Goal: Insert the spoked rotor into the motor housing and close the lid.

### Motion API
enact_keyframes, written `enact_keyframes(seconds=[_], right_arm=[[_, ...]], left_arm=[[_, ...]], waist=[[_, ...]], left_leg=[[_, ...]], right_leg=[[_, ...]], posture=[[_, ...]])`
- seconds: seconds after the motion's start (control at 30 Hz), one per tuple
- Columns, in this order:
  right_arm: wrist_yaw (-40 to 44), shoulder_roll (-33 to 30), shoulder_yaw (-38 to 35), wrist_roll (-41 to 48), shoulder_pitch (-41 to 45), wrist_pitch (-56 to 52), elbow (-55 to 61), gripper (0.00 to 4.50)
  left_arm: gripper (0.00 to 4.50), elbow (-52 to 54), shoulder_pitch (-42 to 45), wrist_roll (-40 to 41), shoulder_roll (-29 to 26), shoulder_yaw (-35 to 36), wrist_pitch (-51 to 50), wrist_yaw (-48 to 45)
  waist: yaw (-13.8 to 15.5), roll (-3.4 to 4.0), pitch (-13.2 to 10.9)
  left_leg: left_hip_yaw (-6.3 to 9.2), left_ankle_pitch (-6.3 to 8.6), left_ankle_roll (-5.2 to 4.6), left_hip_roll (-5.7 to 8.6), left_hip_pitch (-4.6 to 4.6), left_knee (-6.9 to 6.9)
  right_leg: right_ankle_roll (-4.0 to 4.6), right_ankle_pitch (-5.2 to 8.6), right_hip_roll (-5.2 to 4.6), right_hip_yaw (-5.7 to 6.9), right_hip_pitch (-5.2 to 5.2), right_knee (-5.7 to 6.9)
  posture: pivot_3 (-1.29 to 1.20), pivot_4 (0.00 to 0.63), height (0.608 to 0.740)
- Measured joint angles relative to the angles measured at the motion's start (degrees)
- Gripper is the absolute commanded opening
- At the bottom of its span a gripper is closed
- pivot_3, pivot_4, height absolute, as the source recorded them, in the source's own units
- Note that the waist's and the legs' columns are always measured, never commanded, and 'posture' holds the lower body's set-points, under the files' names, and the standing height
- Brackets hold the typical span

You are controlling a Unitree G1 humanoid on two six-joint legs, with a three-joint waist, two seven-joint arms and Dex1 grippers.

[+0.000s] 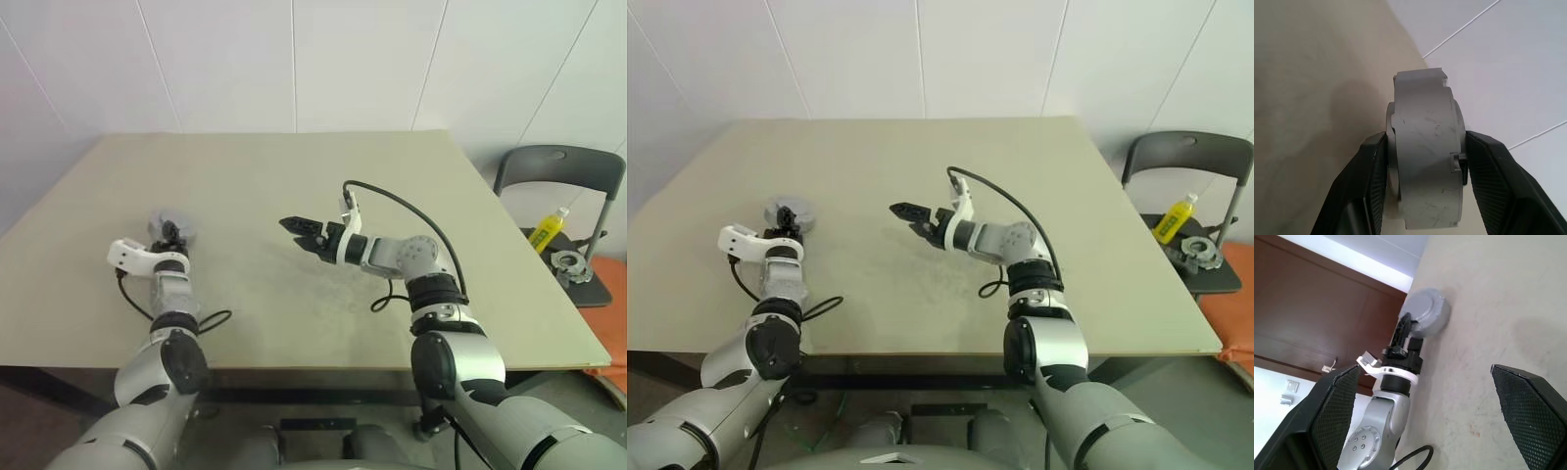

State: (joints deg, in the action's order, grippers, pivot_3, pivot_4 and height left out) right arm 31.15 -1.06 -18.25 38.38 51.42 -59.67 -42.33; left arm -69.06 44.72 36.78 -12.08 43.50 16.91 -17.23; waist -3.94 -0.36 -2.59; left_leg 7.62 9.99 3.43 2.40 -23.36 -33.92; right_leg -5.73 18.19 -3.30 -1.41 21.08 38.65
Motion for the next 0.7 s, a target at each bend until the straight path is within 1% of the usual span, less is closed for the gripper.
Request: enact_keyframes(seconds=[0.3, 0.33, 0.37, 0.47, 0.5, 0.57, 0.7], right_arm=[[0.1, -0.1, 0.1, 0.0, 0.0, 0.1, 0.0, 4.5], [0.1, 0.0, 0.2, 0.0, 0.0, 0.1, 0.0, 4.5], [0.1, 0.0, 0.2, 0.0, 0.0, 0.1, 0.0, 4.5], [0.1, -0.2, 0.3, 0.0, -0.1, 0.2, 0.0, 4.5], [0.1, -0.3, 0.3, -0.1, -0.1, 0.3, 0.0, 4.5], [0.2, -0.2, 0.6, -0.1, -0.1, 0.4, 0.0, 4.5], [0.3, -0.3, 1.1, -0.5, 0.0, 0.8, -0.1, 4.5]], left_arm=[[2.12, 0.5, 0.0, -3.2, 0.0, -3.6, 1.5, 5.4], [2.83, 0.9, 0.0, -3.9, 0.0, -4.5, 1.6, 6.9], [3.07, 1.3, 0.0, -4.7, 0.0, -4.9, 1.4, 9.1], [4.03, 3.4, -1.6, -6.0, 0.4, -6.0, -0.3, 15.0], [4.44, 5.3, -2.0, -6.5, 1.0, -6.8, -1.4, 16.3], [4.44, 8.5, -2.3, -6.7, 1.8, -7.4, -3.8, 18.7], [4.44, 19.3, -5.4, -6.2, 4.9, -8.6, -11.1, 24.3]], waist=[[-0.1, -0.01, 0.0], [-0.1, -0.01, 0.0], [-0.1, -0.01, 0.0], [0.0, -0.01, 0.0], [0.1, -0.01, 0.0], [0.1, -0.02, 0.0], [0.2, -0.02, 0.0]], left_leg=[[-0.03, 0.0, 0.0, -0.02, 0.14, -0.1], [-0.03, 0.0, 0.0, -0.02, 0.18, -0.1], [-0.02, 0.0, 0.0, -0.03, 0.22, -0.1], [0.04, 0.0, 0.0, -0.04, 0.2, -0.11], [0.05, 0.0, 0.0, -0.04, 0.15, -0.15], [0.04, 0.0, 0.0, -0.02, 0.14, -0.18], [0.04, 0.0, 0.01, 0.01, 0.08, -0.21]], right_leg=[[0.0, 0.0, 0.04, -0.05, -0.04, 0.26], [0.01, 0.01, 0.05, -0.06, -0.04, 0.3], [0.01, 0.01, 0.07, -0.09, -0.04, 0.35], [0.01, 0.01, 0.09, -0.07, -0.02, 0.39], [0.01, 0.01, 0.09, -0.07, 0.0, 0.39], [0.01, 0.01, 0.07, -0.07, -0.01, 0.39], [0.01, 0.01, 0.04, -0.07, 0.02, 0.38]], posture=[[0.0, 0.0, 0.74], [0.0, 0.0, 0.74], [0.0, 0.0, 0.74], [0.0, 0.0, 0.74], [0.0, 0.0, 0.74], [0.0, 0.0, 0.74], [0.0, 0.0, 0.74]])
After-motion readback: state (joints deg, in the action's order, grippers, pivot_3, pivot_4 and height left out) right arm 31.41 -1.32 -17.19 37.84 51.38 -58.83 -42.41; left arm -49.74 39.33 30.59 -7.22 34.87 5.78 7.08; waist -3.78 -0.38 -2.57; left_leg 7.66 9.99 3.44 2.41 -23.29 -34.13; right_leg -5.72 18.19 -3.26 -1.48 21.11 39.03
